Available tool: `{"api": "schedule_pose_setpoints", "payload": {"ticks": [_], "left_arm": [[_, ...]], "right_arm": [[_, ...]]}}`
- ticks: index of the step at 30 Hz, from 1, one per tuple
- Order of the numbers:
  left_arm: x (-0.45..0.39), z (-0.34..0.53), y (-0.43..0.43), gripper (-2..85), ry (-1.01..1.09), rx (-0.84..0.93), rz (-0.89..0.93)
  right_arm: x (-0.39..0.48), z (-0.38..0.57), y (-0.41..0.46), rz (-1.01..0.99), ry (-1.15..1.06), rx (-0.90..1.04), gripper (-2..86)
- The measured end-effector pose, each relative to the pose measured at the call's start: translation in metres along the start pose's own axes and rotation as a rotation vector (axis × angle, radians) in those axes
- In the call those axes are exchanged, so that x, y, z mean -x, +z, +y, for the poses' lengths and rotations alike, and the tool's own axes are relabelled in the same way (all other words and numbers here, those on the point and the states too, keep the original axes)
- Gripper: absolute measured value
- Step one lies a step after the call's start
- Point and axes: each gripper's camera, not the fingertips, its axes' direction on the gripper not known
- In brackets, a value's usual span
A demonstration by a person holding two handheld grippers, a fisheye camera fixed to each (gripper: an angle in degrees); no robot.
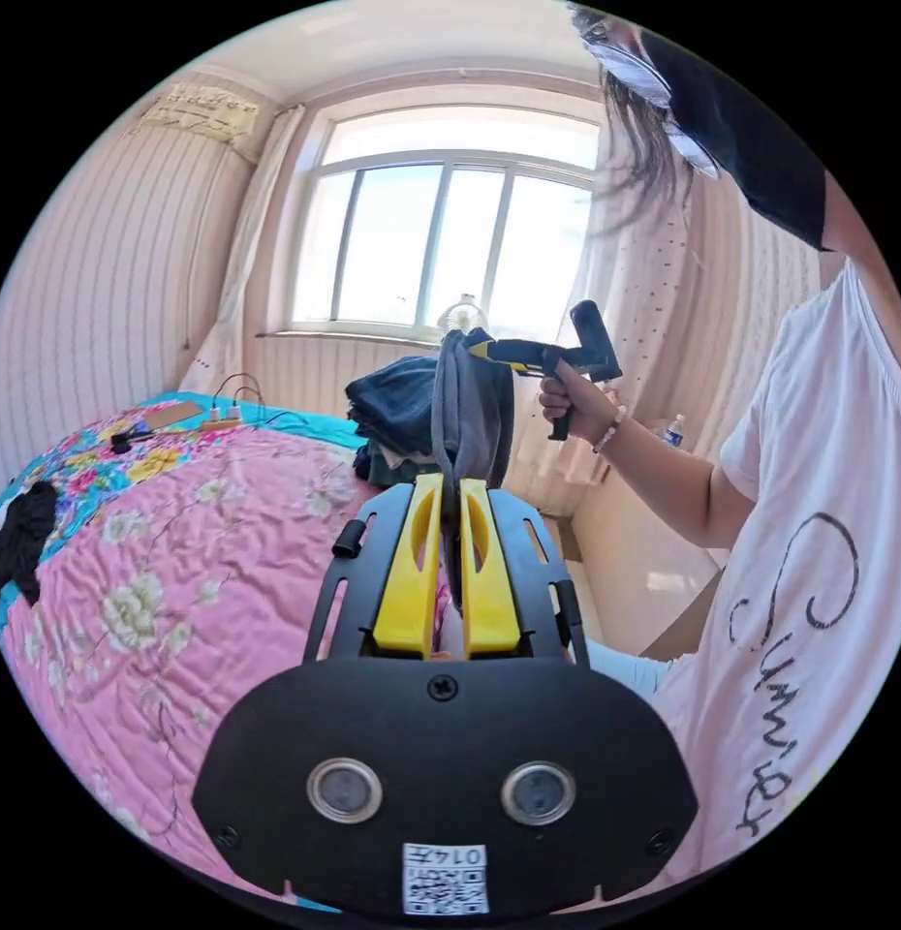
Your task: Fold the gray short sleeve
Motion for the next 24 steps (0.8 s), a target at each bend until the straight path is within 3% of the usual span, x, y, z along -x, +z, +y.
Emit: {"api": "schedule_pose_setpoints", "payload": {"ticks": [2, 5, 11, 15, 18, 20, 24], "left_arm": [[0.008, -0.039, 0.031, 3.5, 0.032, -0.072, 0.045], [0.034, -0.108, 0.095, 4.5, 0.051, -0.134, -0.03], [0.099, -0.149, 0.198, 4.9, -0.123, 0.095, -0.207], [0.093, -0.116, 0.17, 4.8, -0.059, 0.115, -0.198], [0.082, -0.087, 0.128, 4.7, -0.027, 0.133, -0.236], [0.077, -0.07, 0.096, 4.7, -0.039, 0.133, -0.249], [0.062, -0.023, 0.004, 4.8, -0.066, 0.12, -0.355]], "right_arm": [[-0.012, -0.038, -0.047, 0.162, -0.05, 0.014, 5.7], [-0.048, -0.11, -0.079, 0.362, -0.016, 0.022, 6.7], [-0.143, -0.177, -0.037, 0.647, 0.214, 0.258, 9.4], [-0.123, -0.15, -0.015, 0.591, 0.17, 0.296, 9.4], [-0.06, -0.129, -0.011, 0.567, 0.001, 0.241, 8.3], [0.004, -0.11, -0.007, 0.43, -0.121, 0.154, 7.4], [0.107, -0.079, 0.039, 0.278, -0.241, 0.208, 7.9]]}}
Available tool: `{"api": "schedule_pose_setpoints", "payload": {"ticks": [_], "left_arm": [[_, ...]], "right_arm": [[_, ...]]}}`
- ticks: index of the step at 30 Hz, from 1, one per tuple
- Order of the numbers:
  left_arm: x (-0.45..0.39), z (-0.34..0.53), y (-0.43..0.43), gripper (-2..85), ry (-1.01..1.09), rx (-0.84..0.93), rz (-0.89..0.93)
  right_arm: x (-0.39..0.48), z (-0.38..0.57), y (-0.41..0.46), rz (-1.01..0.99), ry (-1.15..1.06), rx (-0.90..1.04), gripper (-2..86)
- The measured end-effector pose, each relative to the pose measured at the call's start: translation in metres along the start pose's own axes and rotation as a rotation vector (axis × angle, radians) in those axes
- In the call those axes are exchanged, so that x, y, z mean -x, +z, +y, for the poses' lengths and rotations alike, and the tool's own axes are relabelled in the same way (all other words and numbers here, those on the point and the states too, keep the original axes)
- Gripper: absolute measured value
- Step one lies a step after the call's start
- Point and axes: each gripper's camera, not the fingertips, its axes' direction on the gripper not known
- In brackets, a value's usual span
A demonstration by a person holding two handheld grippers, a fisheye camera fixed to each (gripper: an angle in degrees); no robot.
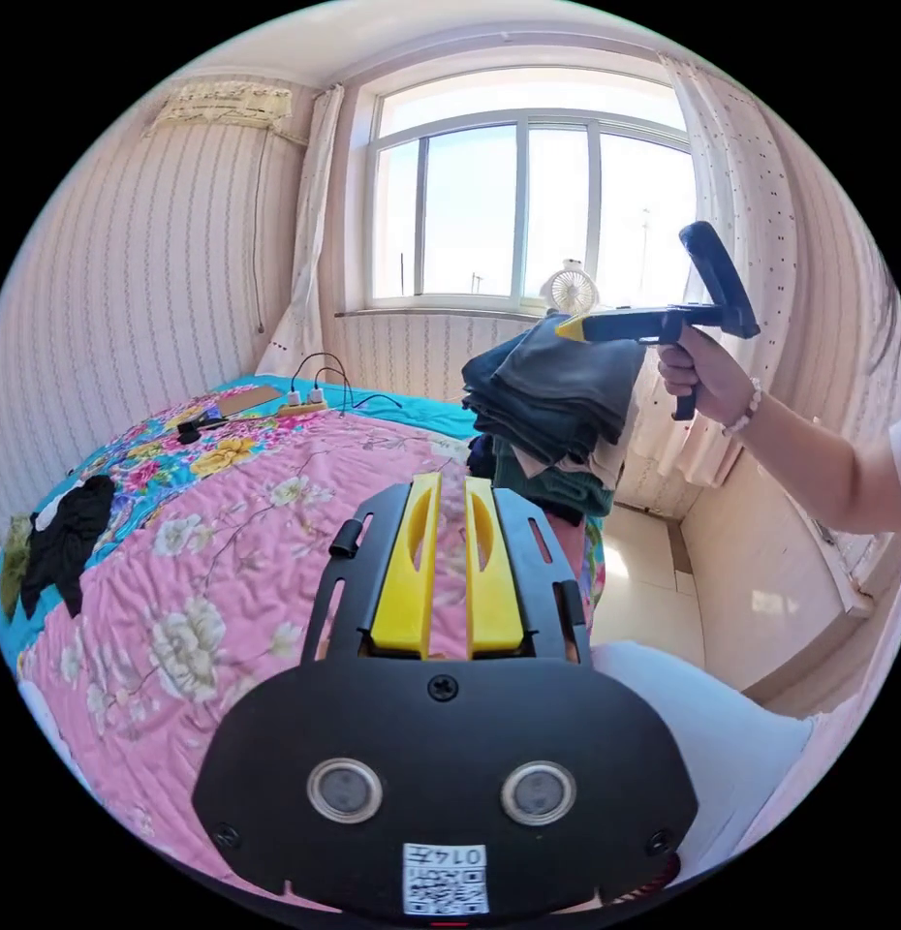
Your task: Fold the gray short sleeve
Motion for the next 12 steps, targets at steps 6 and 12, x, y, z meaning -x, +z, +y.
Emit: {"api": "schedule_pose_setpoints", "payload": {"ticks": [6, 12], "left_arm": [[0.041, 0.09, -0.152, 5.2, -0.15, 0.078, -0.217], [0.074, 0.203, -0.319, 6.4, -0.422, 0.135, -0.539]], "right_arm": [[0.204, -0.011, 0.049, 0.049, -0.219, 0.065, 10.6], [0.381, -0.048, 0.07, -0.175, -0.357, 0.057, 13.6]]}}
